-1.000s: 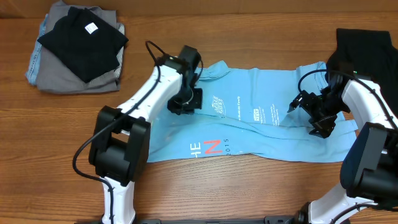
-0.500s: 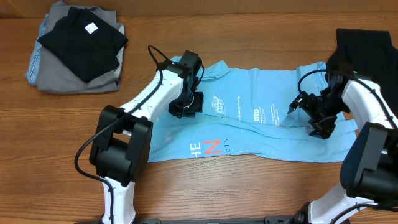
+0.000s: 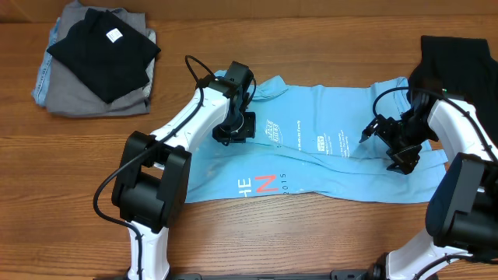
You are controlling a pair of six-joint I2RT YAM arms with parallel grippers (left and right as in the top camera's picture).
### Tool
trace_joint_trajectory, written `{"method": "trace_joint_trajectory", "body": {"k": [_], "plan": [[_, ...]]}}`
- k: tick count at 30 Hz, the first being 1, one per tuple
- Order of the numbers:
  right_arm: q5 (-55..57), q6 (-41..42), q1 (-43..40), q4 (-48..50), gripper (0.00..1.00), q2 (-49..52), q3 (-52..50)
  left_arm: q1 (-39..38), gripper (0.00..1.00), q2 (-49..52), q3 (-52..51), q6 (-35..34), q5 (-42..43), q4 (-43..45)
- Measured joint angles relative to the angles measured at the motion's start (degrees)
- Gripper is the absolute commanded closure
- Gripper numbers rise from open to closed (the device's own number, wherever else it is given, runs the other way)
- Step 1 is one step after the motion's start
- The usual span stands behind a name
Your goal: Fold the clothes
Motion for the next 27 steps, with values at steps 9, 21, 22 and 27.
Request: {"method": "trace_joint_trajectory", "body": {"k": [9,21,22,27], "plan": [[0.0,-0.02,0.0,-0.02,0.0,0.0,0.0,0.0,0.96,0.0,-1.07,-0.46,-0.07,0.44],[0.0,-0.02,0.0,-0.02,0.0,0.0,0.0,0.0,0.96,0.0,-1.31,-0.59,-0.09,1.66],[0.0,-0.02,0.0,-0.02,0.0,0.0,0.0,0.0,0.96,0.0,-1.44,-0.59,-0.09,1.84],[-0.02,-0.02,0.0,-0.02,0.0,0.0,0.0,0.0,0.96,0.0,-2.36,-0.59,-0.09,2.05]]}}
